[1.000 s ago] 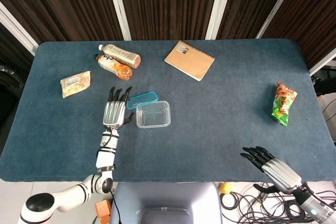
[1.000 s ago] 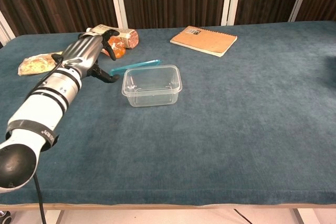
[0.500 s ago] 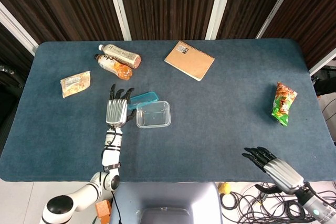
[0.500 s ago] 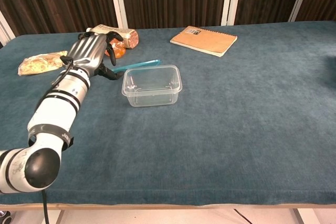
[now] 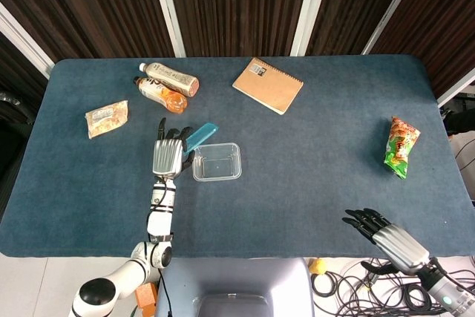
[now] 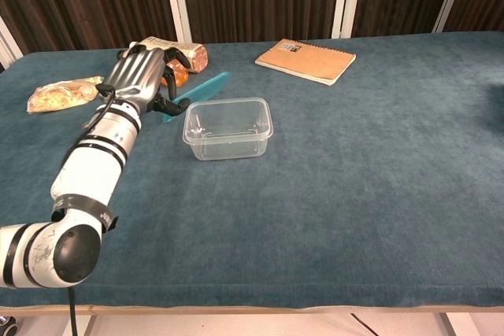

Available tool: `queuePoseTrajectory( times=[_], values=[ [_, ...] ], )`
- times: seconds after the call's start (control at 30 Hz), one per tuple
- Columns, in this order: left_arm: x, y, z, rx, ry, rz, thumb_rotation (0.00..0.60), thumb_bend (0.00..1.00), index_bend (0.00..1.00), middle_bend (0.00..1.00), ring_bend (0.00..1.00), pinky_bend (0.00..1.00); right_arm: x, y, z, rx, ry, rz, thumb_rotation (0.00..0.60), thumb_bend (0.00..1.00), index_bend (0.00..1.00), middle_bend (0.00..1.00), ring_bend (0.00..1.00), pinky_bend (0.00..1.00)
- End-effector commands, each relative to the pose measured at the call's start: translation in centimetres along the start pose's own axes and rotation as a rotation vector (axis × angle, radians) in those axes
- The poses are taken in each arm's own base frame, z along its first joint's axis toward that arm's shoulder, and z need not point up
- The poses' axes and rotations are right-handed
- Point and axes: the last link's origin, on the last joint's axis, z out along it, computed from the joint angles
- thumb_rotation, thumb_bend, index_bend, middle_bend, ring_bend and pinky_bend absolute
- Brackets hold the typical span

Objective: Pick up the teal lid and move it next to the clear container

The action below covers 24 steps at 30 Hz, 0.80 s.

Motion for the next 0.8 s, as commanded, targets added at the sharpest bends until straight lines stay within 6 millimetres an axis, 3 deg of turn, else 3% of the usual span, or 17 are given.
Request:
queuePoseTrajectory(
  times=[0.03,0.33,0.63,0.77,0.8],
  values=[
    [-0.1,0.0,0.0,-0.001,-0.009,-0.001,0.600,0.33,0.35,0.67,0.33,0.00,0.0,0.0,0.0,-0.002,-0.002,-0.001,0.600,0.20,0.00,0.00,0.00,0.00],
    [0.1,-0.3,0.0,-0.033,0.007,0.010,0.600,0.41,0.37,0.69,0.34,0.00,0.0,0.2,0.0,-0.012,-0.006,-0.002,0.600,0.20,0.00,0.00,0.00,0.00],
    [2.3,-1.9,-0.8,-0.194,0.085,0.083,0.600,0.41,0.37,0.68,0.34,0.00,0.0,0.1,0.1,-0.015,-0.011,-0.003,0.600,0.20,0.00,0.00,0.00,0.00],
    [4.3,-3.4,-1.7,-0.291,0.146,0.131,0.600,0.40,0.37,0.68,0.34,0.00,-0.2,0.0,0.2,-0.017,-0.016,-0.008,0.600,0.20,0.00,0.00,0.00,0.00],
    [6.2,-5.3,-2.6,-0.337,0.208,0.204,0.600,0.40,0.37,0.69,0.34,0.00,-0.4,-0.1,0.3,-0.016,-0.025,-0.011,0.600,0.20,0.00,0.00,0.00,0.00]
  ],
)
